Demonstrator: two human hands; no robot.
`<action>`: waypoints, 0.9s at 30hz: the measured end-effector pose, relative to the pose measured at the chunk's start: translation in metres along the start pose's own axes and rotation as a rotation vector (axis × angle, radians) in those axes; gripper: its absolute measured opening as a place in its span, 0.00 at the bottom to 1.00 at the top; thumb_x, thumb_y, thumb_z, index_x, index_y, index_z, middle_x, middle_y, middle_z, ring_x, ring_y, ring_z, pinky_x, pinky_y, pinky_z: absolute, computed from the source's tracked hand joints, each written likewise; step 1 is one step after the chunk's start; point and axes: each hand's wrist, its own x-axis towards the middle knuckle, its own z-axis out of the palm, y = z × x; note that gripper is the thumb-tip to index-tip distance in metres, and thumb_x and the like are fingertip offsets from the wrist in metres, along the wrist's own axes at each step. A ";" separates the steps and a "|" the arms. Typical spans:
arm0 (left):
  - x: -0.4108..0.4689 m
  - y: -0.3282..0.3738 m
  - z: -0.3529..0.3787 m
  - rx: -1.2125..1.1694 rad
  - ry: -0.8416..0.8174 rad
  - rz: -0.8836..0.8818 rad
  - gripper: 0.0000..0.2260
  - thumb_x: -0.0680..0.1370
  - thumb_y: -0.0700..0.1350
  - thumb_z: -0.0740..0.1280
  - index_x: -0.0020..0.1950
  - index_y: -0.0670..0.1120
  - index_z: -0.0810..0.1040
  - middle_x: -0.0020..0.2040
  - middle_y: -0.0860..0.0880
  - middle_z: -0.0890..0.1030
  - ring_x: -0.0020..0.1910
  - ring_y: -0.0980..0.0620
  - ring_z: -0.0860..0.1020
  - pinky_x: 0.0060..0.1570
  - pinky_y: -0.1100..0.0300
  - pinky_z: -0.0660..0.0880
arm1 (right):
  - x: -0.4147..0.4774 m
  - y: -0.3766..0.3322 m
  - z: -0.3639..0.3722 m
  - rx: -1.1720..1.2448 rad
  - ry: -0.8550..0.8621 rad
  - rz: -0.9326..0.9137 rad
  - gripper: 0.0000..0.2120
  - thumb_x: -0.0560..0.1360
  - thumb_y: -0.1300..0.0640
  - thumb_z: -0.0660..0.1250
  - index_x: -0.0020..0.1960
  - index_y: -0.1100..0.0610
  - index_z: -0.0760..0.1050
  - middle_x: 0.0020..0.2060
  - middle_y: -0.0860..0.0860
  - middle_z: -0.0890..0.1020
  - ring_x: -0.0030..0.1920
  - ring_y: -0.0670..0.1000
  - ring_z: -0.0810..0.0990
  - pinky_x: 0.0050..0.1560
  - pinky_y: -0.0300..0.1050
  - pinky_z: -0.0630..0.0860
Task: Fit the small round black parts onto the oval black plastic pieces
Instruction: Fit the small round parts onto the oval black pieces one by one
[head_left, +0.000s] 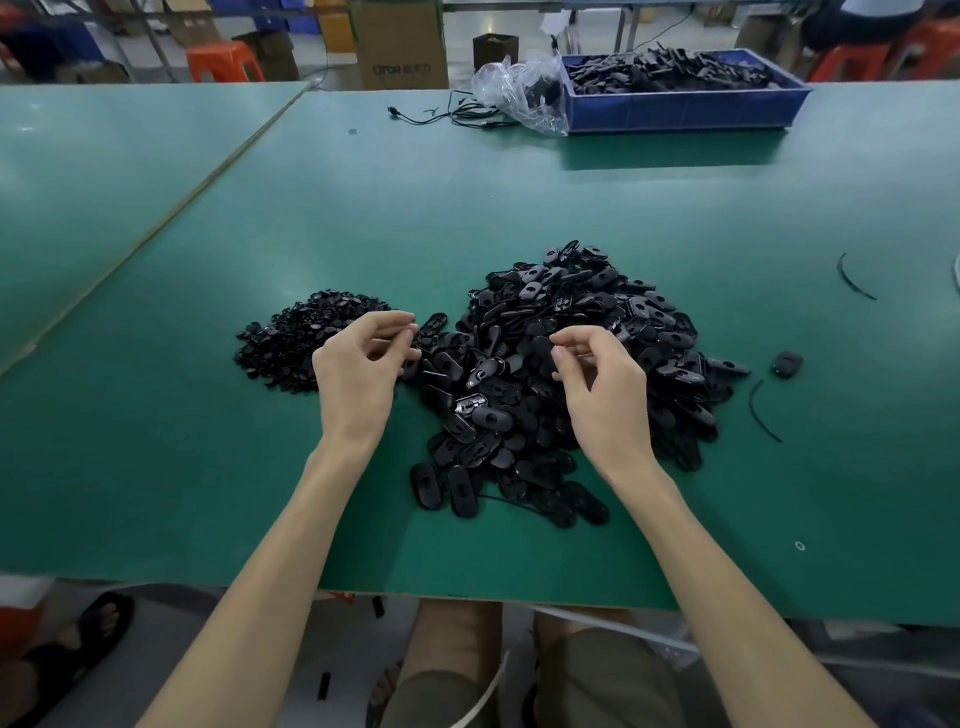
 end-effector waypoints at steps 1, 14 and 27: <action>0.001 0.000 0.000 -0.010 -0.008 -0.004 0.07 0.80 0.38 0.72 0.56 0.44 0.85 0.47 0.52 0.87 0.41 0.55 0.86 0.40 0.66 0.80 | 0.000 0.000 0.000 0.008 0.004 0.006 0.07 0.83 0.64 0.67 0.57 0.54 0.79 0.50 0.50 0.82 0.48 0.44 0.82 0.49 0.28 0.75; -0.027 0.038 0.068 -0.607 -0.351 -0.106 0.13 0.78 0.31 0.72 0.62 0.35 0.81 0.50 0.42 0.86 0.48 0.45 0.87 0.50 0.59 0.82 | 0.001 0.002 -0.004 0.087 0.021 0.058 0.13 0.79 0.64 0.72 0.59 0.50 0.81 0.52 0.48 0.84 0.51 0.47 0.84 0.56 0.45 0.82; -0.030 0.028 0.071 -0.553 -0.342 -0.062 0.14 0.76 0.32 0.74 0.61 0.40 0.81 0.50 0.46 0.85 0.46 0.48 0.86 0.51 0.59 0.82 | 0.002 0.001 -0.004 0.108 0.002 0.070 0.11 0.78 0.62 0.75 0.60 0.54 0.83 0.49 0.47 0.86 0.50 0.45 0.85 0.54 0.37 0.81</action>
